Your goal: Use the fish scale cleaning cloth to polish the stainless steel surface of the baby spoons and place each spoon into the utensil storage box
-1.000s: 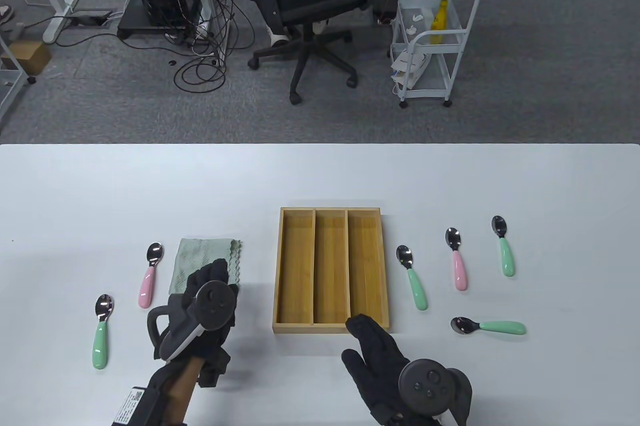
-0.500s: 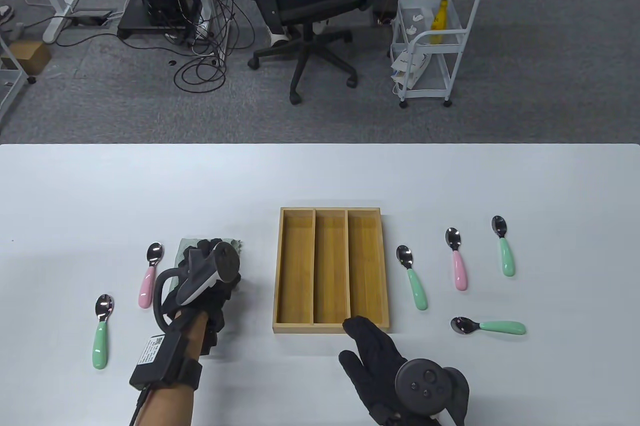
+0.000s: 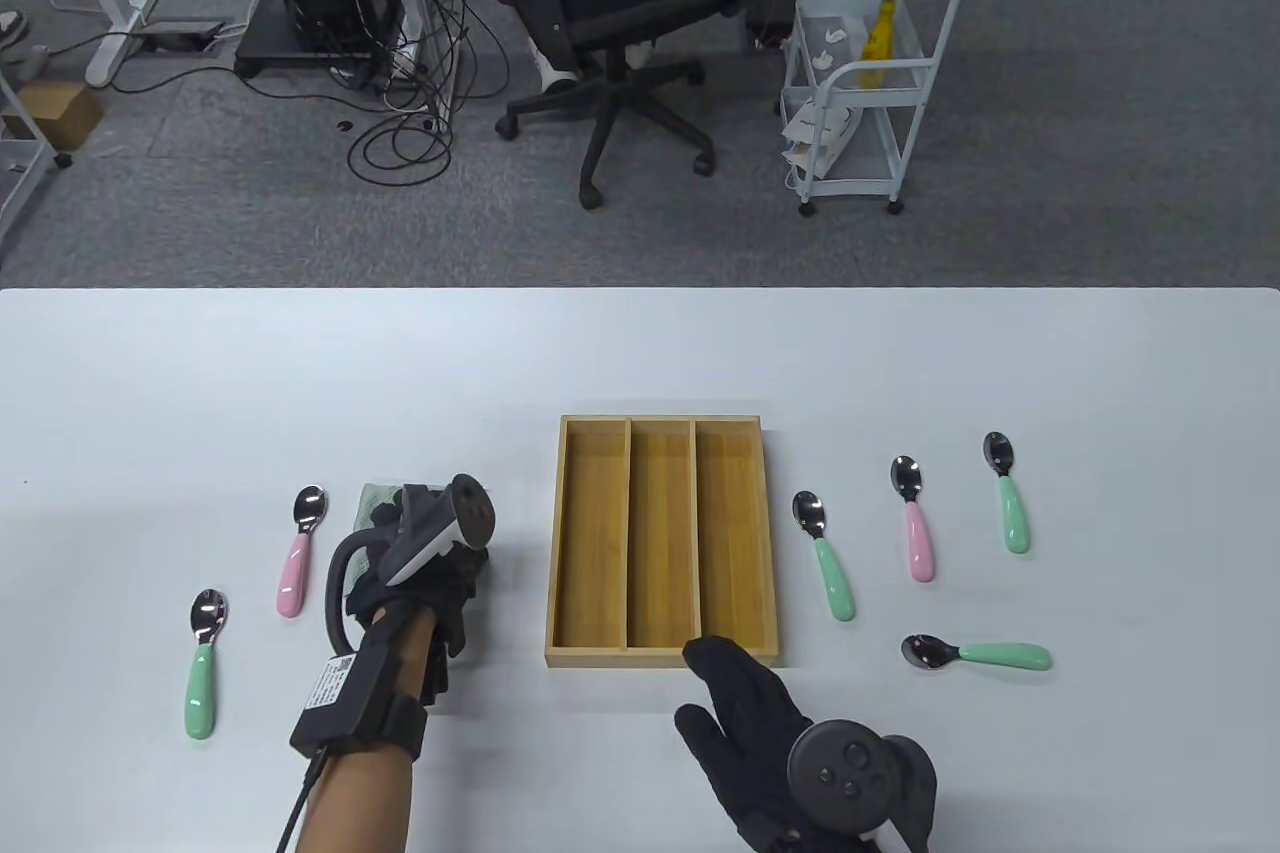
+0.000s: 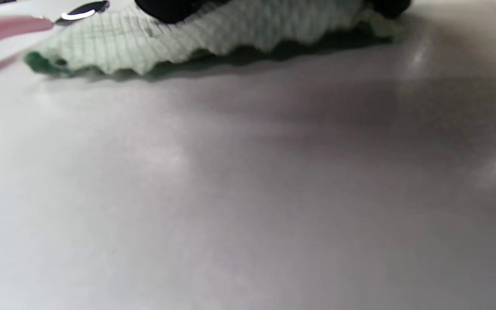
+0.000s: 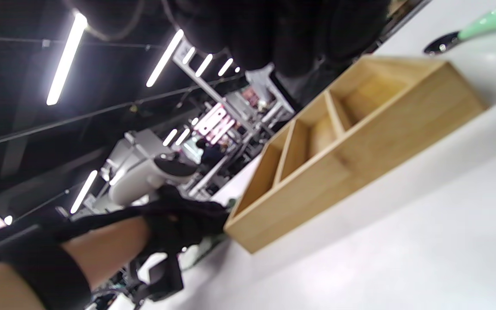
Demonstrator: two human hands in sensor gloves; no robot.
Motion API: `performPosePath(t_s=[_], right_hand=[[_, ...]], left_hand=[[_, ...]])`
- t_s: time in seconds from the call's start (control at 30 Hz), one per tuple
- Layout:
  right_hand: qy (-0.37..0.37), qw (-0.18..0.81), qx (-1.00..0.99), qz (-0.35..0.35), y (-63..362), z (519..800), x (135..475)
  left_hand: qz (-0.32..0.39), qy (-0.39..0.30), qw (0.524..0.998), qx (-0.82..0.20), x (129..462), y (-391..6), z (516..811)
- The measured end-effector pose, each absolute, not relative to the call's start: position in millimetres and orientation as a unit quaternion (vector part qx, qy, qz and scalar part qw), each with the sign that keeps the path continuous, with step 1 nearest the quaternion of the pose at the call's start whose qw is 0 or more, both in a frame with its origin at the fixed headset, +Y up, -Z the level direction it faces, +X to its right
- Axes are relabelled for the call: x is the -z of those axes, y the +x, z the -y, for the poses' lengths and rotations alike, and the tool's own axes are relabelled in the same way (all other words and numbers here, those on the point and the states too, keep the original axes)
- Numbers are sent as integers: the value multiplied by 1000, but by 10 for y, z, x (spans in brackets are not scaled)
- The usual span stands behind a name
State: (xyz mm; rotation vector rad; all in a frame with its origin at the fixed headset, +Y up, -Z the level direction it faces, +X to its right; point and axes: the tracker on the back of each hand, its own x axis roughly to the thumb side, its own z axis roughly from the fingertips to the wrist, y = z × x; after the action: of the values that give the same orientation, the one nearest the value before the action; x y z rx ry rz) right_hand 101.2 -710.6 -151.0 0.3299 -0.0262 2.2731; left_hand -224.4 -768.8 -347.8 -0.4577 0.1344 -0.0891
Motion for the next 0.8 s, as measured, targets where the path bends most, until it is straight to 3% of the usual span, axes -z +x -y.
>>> performPosePath(t_s=[0.2, 0.43, 0.57, 0.8], right_hand=[[133, 410, -902, 9, 1005, 7107, 1504], [147, 405, -903, 8, 970, 7085, 1492], [154, 399, -904, 22, 967, 7058, 1465], [167, 392, -904, 34, 958, 7035, 1428]], left_hand=[[-78, -129, 984, 91, 3384, -2167, 7641], [-96, -39, 994, 29, 3129, -2178, 7487], [-110, 26, 994, 8, 2895, -2172, 7263], [-105, 79, 988, -86, 2494, -2051, 6930]])
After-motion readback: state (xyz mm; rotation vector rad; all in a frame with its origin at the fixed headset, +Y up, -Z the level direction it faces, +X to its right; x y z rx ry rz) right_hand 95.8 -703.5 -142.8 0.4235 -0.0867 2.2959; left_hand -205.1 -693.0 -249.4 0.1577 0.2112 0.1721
